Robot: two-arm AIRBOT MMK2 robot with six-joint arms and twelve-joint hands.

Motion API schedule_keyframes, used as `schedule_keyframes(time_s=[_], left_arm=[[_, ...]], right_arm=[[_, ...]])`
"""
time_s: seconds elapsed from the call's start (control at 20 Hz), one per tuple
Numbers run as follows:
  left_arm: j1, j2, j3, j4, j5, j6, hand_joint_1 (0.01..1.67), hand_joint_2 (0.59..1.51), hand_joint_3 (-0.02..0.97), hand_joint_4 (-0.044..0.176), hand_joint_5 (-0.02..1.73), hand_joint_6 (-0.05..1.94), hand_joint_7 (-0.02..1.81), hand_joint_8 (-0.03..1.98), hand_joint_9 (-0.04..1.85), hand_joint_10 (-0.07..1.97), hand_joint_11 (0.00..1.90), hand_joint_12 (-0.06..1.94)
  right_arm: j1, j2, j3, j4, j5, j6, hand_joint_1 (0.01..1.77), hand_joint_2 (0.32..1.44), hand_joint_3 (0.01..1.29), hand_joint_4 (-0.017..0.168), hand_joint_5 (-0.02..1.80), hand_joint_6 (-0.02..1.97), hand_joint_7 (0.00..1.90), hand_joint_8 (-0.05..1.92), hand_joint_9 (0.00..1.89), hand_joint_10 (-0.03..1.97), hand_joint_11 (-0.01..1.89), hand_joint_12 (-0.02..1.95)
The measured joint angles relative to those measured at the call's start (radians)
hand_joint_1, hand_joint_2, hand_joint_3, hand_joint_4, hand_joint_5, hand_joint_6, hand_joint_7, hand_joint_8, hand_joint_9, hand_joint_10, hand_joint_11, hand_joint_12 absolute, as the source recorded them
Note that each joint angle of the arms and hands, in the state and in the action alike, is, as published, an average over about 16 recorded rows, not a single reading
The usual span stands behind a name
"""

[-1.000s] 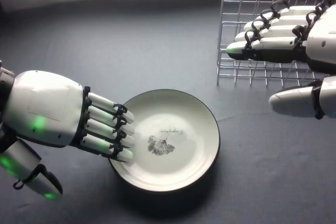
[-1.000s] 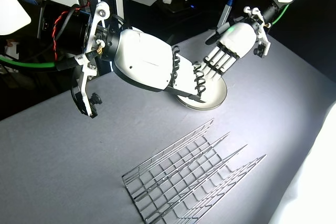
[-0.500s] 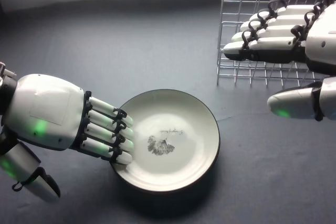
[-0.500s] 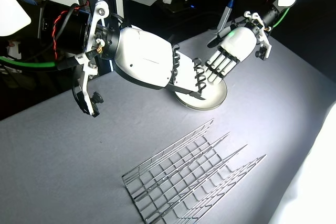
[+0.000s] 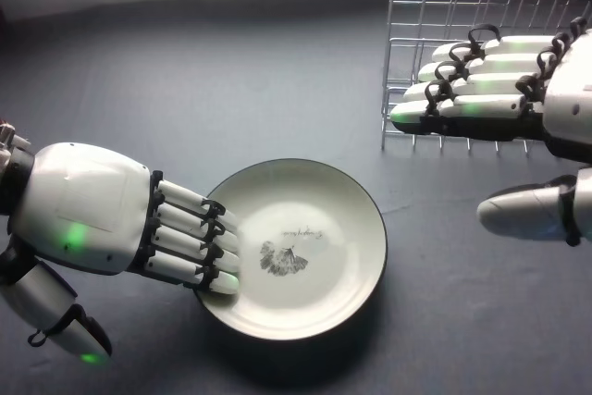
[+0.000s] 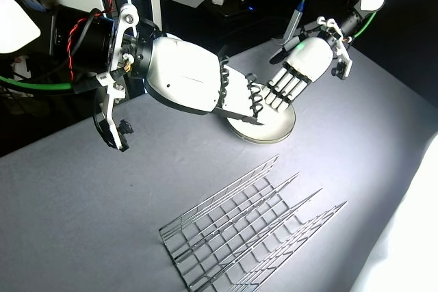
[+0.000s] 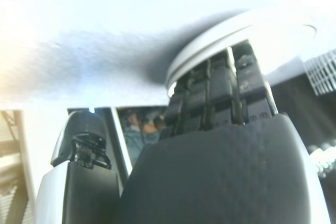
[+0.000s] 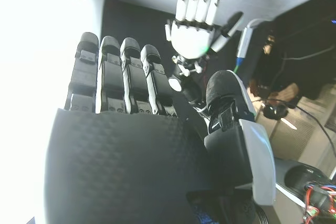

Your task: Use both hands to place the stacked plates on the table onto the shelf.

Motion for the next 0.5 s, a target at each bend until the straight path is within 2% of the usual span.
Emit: schedule_keyframes(time_s=[0.5], left_arm=[[0.055,-0.015,-0.003,-0.026,0.013,0.015,0.02,1.214,0.009,-0.009,0.06,-0.03,0.07,-0.01,0.09,-0.01,0.05,0.18]], right_arm=[[-0.051,0.004,0.01,-0.031,0.175,-0.009,0.03,1.39,0.02,-0.003,0.11,0.02,0.09,0.01,0.05,0.01,0.02,0.08]])
